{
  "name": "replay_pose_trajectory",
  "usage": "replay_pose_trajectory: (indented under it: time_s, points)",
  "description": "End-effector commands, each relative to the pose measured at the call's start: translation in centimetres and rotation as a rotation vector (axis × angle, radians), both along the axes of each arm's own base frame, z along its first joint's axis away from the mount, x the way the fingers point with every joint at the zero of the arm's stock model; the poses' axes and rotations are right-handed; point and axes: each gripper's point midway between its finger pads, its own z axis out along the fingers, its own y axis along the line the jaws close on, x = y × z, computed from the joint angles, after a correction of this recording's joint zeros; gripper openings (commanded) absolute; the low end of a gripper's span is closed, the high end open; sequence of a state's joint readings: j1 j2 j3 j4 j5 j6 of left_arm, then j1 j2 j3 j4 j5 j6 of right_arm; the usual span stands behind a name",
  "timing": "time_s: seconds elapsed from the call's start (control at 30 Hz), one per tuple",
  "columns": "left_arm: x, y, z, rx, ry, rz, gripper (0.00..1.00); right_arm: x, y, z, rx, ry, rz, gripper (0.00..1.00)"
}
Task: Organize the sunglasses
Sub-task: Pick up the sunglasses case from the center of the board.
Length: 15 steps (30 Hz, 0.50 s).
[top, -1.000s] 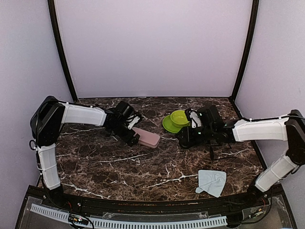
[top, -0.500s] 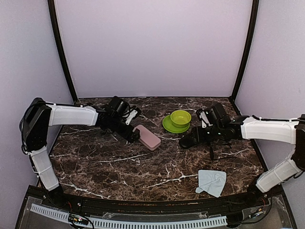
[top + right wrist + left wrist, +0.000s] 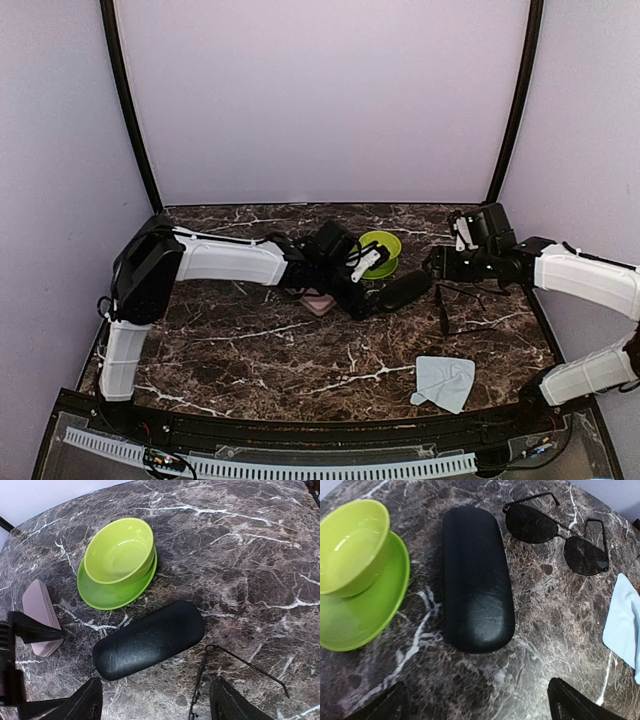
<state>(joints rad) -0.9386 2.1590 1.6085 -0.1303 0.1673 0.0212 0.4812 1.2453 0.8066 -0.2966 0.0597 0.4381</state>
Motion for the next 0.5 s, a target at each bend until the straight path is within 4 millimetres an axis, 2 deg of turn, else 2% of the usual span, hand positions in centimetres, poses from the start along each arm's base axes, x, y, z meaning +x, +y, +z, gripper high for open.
replay_pose_trajectory:
  time_s: [0.0, 0.17, 0.33, 0.47]
  points:
    - [1.0, -2.5, -1.0, 0.007, 0.003, 0.025, 0.98, -0.5, -1.5, 0.4, 0.000, -0.014, -0.019, 0.75]
    - [2.1, -4.1, -2.5, 0.026, -0.007, 0.042, 0.99, -1.1, -2.1, 0.4, 0.009, -0.016, -0.023, 0.75]
    - [1.8, -5.7, -3.3, 0.004, 0.011, -0.003, 0.99, -1.3, -2.5, 0.1, 0.012, -0.013, -0.026, 0.75]
    - [1.7, -6.8, -4.6, 0.024, 0.027, -0.018, 0.98, -1.4, -2.6, -0.2, 0.016, -0.012, -0.024, 0.75]
